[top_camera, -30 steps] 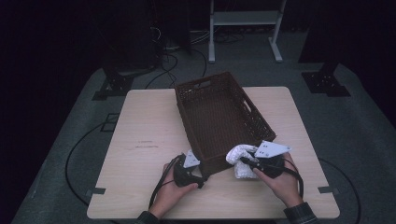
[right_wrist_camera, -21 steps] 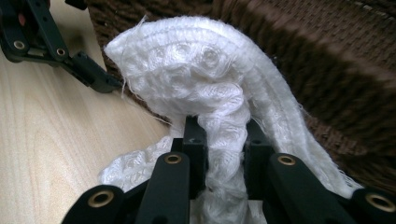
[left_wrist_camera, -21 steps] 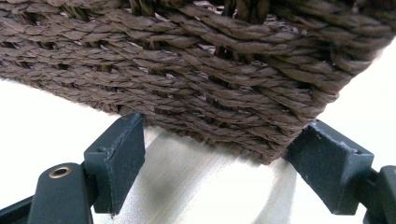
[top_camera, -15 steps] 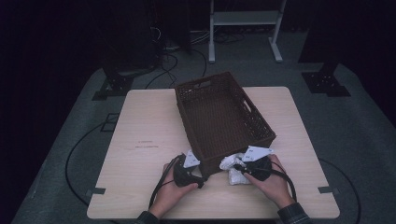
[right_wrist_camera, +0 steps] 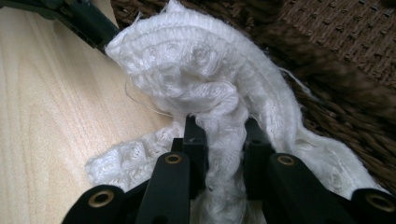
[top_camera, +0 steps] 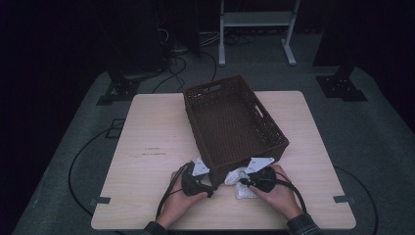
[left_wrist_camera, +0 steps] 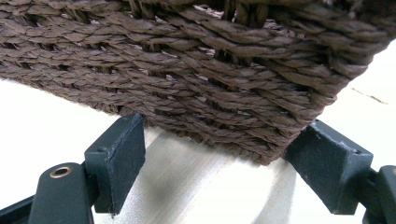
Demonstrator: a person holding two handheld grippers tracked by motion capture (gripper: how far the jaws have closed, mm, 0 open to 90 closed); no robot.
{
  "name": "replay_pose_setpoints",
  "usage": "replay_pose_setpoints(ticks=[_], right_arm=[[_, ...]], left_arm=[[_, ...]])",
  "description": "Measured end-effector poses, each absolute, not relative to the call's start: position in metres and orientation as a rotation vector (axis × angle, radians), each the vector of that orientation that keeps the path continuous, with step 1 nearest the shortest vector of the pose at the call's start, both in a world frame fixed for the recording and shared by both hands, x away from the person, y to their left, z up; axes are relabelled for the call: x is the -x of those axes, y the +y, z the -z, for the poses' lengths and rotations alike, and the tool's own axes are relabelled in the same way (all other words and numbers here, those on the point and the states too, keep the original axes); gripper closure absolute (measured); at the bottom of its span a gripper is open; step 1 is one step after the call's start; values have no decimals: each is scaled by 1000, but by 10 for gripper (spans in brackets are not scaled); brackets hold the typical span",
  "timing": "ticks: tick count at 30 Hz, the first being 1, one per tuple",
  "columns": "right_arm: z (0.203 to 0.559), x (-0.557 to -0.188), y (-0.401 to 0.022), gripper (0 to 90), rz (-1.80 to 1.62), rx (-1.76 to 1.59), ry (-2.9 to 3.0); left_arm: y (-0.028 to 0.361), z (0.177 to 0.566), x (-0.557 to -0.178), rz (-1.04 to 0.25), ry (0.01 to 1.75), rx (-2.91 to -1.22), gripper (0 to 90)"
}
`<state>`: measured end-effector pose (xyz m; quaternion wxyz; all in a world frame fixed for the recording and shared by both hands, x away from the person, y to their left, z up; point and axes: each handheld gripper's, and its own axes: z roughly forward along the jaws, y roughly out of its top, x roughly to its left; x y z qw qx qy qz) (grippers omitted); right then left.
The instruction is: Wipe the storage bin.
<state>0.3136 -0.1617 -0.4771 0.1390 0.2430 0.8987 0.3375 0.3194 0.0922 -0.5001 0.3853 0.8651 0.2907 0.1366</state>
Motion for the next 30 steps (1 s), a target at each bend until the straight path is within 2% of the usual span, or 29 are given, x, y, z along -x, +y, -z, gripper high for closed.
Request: replay_pose_setpoints(ticks=[5,23,30], right_arm=[[473,-312,-162,763,-993,-692,2580],[410,-287,-175,760,-1227,-617,2359],[404,-285,-171,761,-1247,-594,2351]], left_arm=[[92,500,-319,-348,741,-2202,200],[92,500,-320,-350,736,-2208,201],[92,500,-319,-349,739,-2203,202]])
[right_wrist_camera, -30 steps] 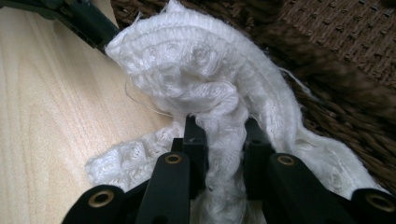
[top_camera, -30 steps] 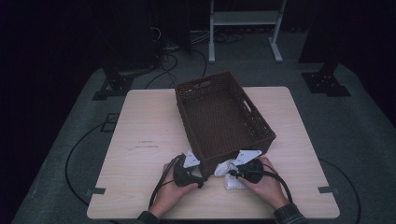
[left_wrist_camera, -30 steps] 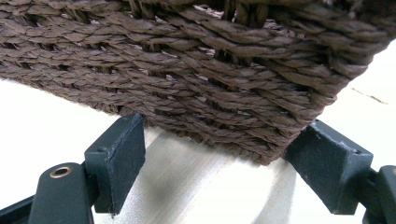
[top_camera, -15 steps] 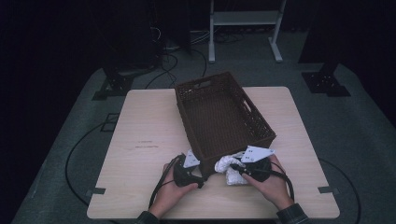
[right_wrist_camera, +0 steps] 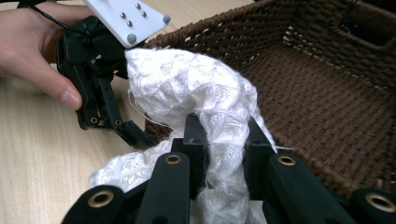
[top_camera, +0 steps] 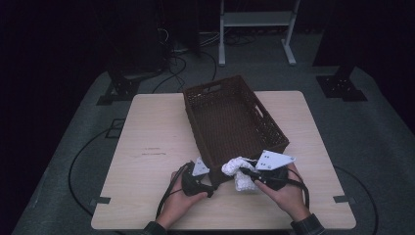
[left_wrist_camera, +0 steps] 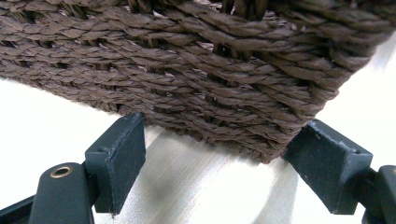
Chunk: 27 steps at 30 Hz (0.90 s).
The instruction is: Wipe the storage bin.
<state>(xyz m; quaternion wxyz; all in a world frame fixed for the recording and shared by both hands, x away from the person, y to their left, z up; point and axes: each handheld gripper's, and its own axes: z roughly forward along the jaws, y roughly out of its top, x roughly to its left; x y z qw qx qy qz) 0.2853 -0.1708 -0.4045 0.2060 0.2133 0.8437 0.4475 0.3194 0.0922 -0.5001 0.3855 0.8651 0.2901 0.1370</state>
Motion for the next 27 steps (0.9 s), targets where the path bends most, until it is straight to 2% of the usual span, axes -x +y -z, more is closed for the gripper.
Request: replay_pose_setpoints(ticks=[14,27], right_arm=[[449,-298,-144,763,-1133,-590,2507],[472,-302,-126,764,-1069,-572,2594]], left_arm=[[92,500,-319,-349,739,-2205,204],[92,500,-319,-350,739,-2207,204]])
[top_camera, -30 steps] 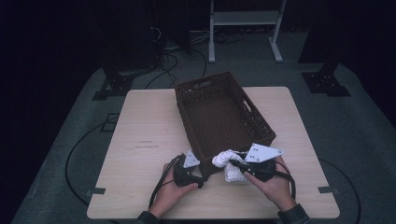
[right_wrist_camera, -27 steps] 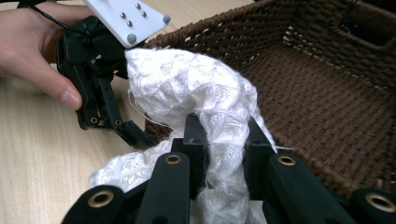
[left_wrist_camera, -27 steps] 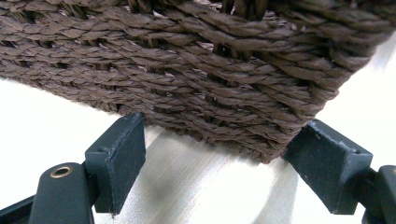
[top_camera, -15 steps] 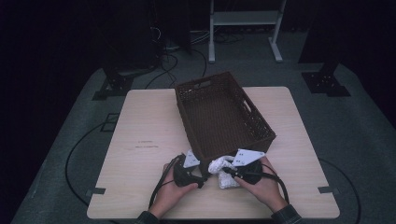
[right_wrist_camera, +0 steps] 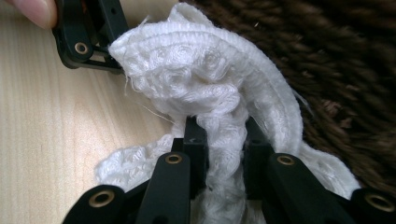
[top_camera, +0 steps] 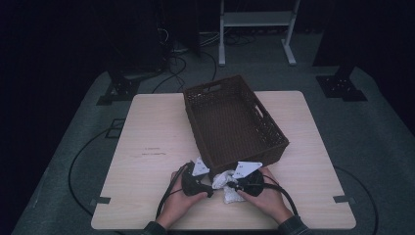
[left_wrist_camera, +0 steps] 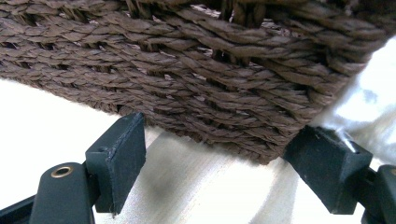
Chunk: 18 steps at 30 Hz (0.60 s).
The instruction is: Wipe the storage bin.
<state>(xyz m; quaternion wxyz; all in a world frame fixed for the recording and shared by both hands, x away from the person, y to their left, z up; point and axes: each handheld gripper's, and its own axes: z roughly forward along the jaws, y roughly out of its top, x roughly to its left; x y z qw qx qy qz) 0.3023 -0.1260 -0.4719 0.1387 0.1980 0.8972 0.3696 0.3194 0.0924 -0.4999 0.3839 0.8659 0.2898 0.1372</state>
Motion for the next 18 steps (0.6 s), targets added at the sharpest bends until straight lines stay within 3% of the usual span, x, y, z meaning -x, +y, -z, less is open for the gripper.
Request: replay_pose_setpoints(ticks=[18], right_arm=[[457,-297,-123,763,-1114,-530,2569]], left_arm=[[92,500,-319,-351,738,-2207,206]])
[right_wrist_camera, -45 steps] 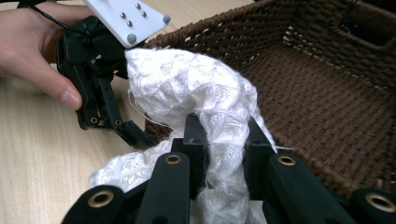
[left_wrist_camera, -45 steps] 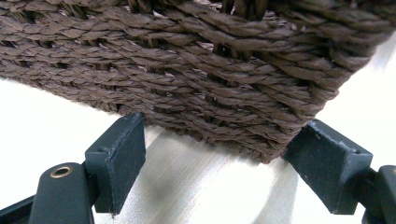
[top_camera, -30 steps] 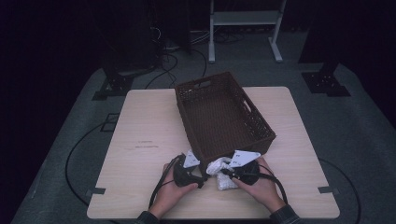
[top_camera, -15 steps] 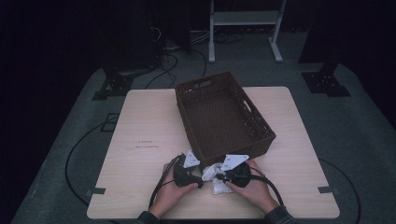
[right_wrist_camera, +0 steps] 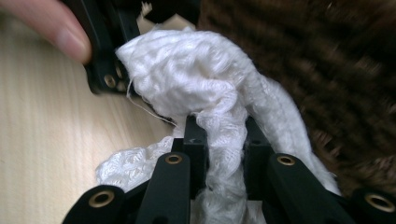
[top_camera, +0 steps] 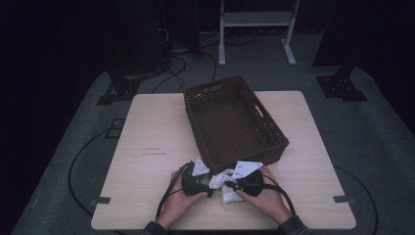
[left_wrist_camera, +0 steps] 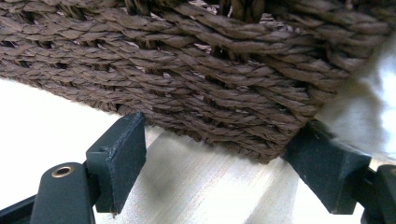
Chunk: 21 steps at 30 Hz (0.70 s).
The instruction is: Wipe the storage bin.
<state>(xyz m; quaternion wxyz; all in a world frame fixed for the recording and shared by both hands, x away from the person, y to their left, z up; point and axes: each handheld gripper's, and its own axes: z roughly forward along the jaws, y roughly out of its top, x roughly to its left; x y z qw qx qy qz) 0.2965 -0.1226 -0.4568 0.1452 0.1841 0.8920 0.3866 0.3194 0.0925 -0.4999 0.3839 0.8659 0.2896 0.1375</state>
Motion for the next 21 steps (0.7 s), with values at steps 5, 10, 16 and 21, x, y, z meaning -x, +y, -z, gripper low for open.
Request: replay_pose_setpoints(ticks=[5,10,16,21], right_arm=[[442,-293,-126,763,-1188,-529,2531],[427,-290,-129,763,-1216,-507,2491],[415,-285,-133,761,-1253,-505,2447],[403,-282,-141,758,-1284,-505,2401]], left_arm=[[92,500,-319,-351,738,-2206,207],[92,500,-319,-350,738,-2206,208],[92,500,-319,-351,740,-2201,208],[92,500,-319,-350,746,-2192,208]])
